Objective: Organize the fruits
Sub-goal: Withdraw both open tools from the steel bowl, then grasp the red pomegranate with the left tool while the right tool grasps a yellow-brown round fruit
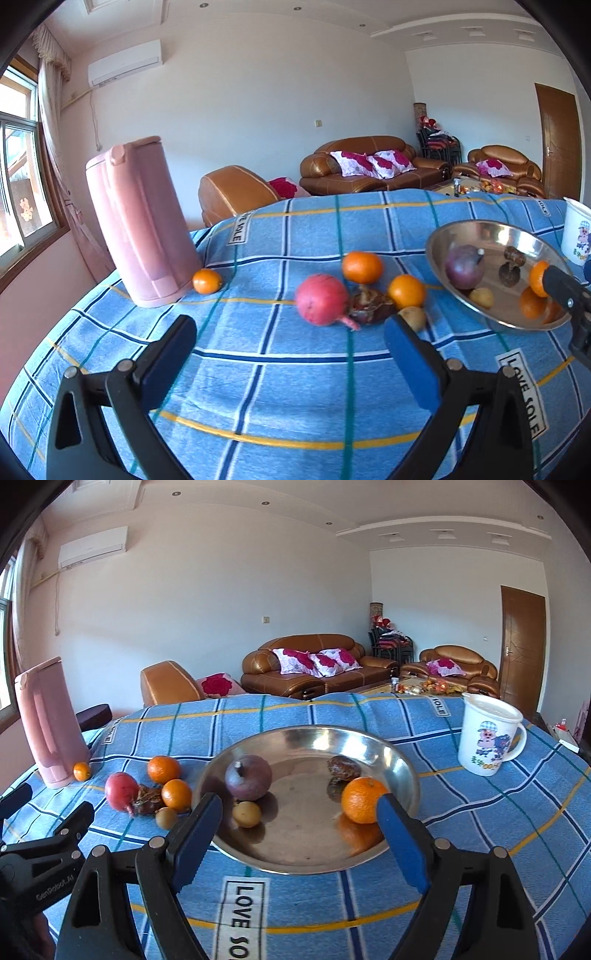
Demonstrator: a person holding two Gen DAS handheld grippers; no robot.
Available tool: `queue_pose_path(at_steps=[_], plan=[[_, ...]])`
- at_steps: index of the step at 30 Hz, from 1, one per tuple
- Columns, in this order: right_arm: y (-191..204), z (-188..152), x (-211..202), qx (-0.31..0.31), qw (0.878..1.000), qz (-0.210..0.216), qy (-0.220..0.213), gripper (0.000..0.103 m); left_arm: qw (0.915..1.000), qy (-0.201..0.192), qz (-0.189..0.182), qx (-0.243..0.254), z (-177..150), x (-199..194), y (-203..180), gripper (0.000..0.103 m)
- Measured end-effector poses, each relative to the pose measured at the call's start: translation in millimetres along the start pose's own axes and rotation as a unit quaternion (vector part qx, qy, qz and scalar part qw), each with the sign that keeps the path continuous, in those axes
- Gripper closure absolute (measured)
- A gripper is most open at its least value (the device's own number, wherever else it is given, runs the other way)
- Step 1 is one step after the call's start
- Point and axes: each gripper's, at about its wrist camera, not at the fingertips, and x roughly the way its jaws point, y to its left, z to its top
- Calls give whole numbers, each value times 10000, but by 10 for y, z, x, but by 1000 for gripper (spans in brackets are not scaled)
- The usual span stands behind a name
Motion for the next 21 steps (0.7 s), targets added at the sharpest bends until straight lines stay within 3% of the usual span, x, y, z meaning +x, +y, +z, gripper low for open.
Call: queue_pose_path(at_steps=[6, 9, 13, 21], plan=[[471, -24, 132, -247, 9973, 619, 297, 17, 9988, 165, 446, -143, 1, 236, 439, 0], [720, -35, 237, -364, 9931, 977, 540, 24, 9969, 326, 689, -176, 5, 385, 577, 0], [978, -62, 508, -474, 9856, 1117, 1174, 41, 9951, 681, 551, -460, 0, 563, 731, 0], [1161, -93, 924, -405, 9748, 1103, 1896, 47, 9916, 960, 364, -784, -49, 677, 843, 0]])
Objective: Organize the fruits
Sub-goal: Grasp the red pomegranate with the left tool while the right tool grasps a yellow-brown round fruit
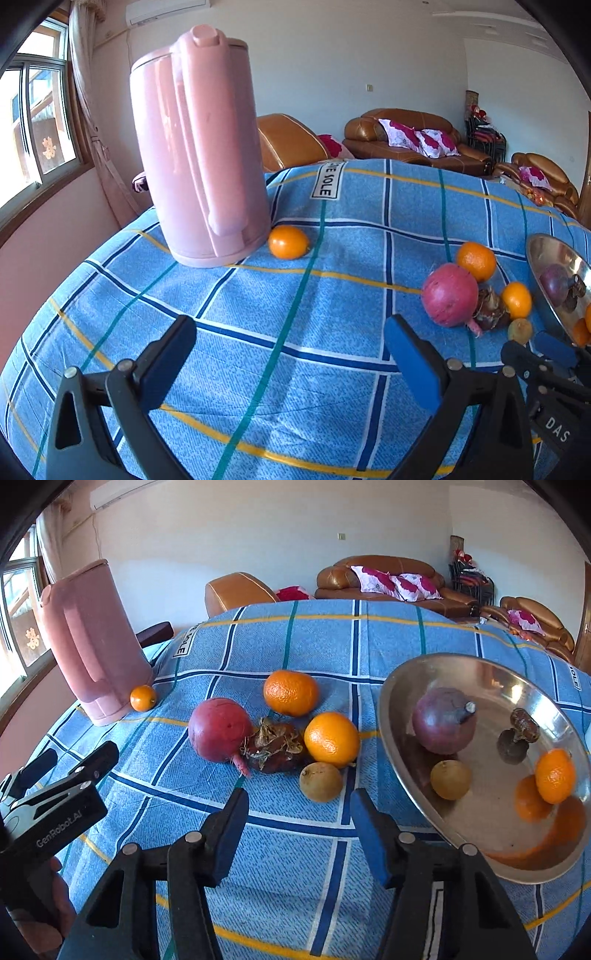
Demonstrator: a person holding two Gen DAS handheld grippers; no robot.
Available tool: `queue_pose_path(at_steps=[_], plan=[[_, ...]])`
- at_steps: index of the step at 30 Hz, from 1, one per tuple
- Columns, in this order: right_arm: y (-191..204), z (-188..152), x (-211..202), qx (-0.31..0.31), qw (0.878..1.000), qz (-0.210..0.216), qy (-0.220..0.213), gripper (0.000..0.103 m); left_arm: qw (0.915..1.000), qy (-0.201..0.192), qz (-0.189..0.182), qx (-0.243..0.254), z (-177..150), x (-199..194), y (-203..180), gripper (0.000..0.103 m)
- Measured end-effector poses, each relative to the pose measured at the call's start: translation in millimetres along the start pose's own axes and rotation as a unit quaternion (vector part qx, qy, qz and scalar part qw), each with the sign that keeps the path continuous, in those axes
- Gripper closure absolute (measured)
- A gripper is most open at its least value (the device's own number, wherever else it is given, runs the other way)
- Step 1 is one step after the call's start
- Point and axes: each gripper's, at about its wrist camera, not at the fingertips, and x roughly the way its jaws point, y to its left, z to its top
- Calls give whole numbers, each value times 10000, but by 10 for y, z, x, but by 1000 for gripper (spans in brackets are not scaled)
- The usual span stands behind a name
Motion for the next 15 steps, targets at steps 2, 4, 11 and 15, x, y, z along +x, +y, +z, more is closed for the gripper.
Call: queue_pose_path(at_steps=[2, 4, 11, 15], plan=[[-15, 32, 86, 73, 9999, -26, 128, 51, 10000, 25, -2, -4, 0, 7, 10, 0], [3, 65, 144, 72, 9998, -78, 186, 58, 10000, 25, -23, 1, -1, 0, 8, 0], [56, 98, 184, -147, 9994, -170, 259, 74, 9999, 61, -135, 76, 1, 14, -13, 0], [39, 52, 53, -229, 9997, 28, 51, 74, 9997, 19, -232, 38, 10, 7, -3, 0]])
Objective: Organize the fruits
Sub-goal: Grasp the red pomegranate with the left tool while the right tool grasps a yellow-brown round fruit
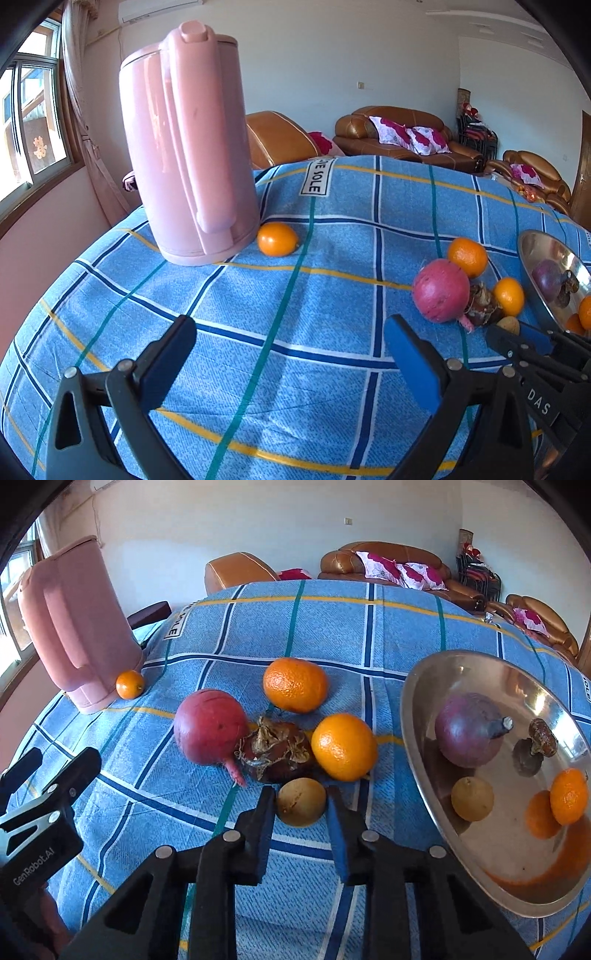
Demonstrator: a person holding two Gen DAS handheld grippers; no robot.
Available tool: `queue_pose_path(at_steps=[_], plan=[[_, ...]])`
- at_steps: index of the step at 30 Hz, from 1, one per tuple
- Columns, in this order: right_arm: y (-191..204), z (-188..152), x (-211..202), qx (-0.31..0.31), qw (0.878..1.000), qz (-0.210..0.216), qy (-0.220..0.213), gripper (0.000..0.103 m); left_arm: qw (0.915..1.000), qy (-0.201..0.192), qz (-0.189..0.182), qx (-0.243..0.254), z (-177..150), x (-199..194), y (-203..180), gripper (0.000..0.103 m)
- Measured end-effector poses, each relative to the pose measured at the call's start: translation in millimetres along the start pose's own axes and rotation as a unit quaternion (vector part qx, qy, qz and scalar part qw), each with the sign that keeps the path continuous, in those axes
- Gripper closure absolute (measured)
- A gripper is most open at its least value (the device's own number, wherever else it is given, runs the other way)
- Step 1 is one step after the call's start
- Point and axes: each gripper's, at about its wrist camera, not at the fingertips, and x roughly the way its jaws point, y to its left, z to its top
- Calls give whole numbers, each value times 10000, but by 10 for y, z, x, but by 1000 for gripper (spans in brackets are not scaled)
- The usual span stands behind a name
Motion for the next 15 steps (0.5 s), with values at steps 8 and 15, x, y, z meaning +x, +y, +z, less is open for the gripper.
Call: queue_pose_path(at_steps=[8, 15], plan=[[12, -90, -445, -198, 9921, 2, -1235, 74, 9993, -80, -362, 45, 37, -29, -120, 0], [-123, 4, -553, -153, 9874, -267, -1550, 74, 9973, 237, -700, -24, 255, 184, -473, 4]])
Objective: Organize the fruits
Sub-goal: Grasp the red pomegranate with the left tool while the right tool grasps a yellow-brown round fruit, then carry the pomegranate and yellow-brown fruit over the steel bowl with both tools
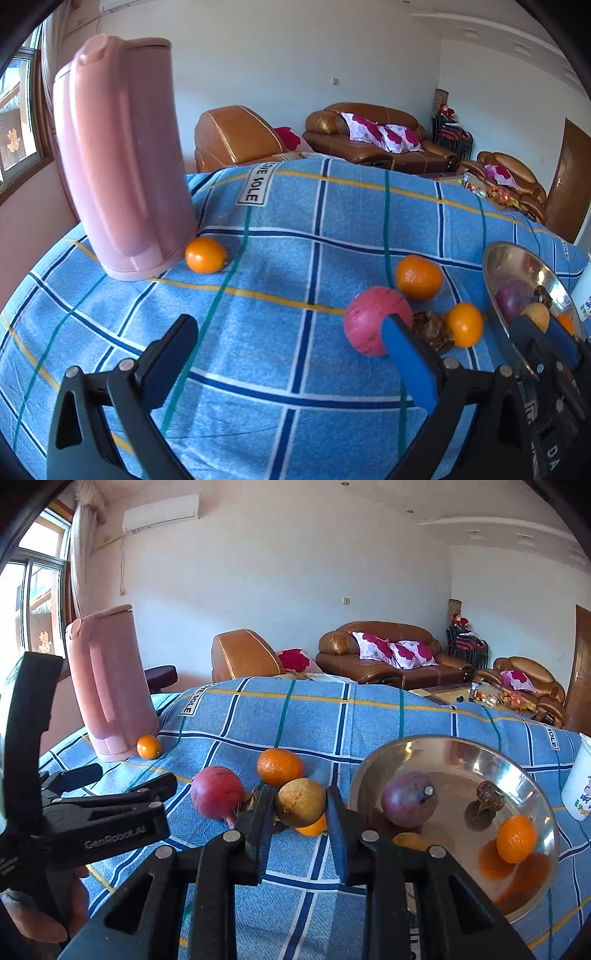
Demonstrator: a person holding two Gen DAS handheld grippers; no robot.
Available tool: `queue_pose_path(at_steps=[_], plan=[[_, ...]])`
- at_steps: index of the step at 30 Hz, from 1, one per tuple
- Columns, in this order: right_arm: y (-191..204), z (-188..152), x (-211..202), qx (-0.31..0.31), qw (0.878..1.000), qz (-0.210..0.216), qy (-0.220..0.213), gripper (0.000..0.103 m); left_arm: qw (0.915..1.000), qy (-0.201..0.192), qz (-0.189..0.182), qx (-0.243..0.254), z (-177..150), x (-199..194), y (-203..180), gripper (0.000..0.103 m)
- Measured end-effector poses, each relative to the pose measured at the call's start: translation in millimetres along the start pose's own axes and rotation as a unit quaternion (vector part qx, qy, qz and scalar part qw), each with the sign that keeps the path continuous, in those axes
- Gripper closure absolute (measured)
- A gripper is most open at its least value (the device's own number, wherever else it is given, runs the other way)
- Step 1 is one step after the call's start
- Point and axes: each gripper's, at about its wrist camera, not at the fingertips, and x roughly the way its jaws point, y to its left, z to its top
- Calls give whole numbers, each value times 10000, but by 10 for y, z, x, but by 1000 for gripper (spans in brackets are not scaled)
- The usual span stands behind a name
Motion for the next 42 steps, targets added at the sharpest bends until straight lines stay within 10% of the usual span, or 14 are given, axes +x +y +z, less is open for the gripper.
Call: queue_pose_path(at_steps=[14, 24, 42], plan=[[-201, 36, 78, 322, 9994, -53, 64, 74, 9997, 59, -205, -85, 232, 323, -339, 9], [-279, 6, 132, 499, 9985, -48, 213, 74, 9936, 544, -984, -138, 167, 476, -397, 48], [-233, 16, 19, 294, 9994, -113, -125, 74, 9968, -758, -247, 18, 24, -52, -360, 49]])
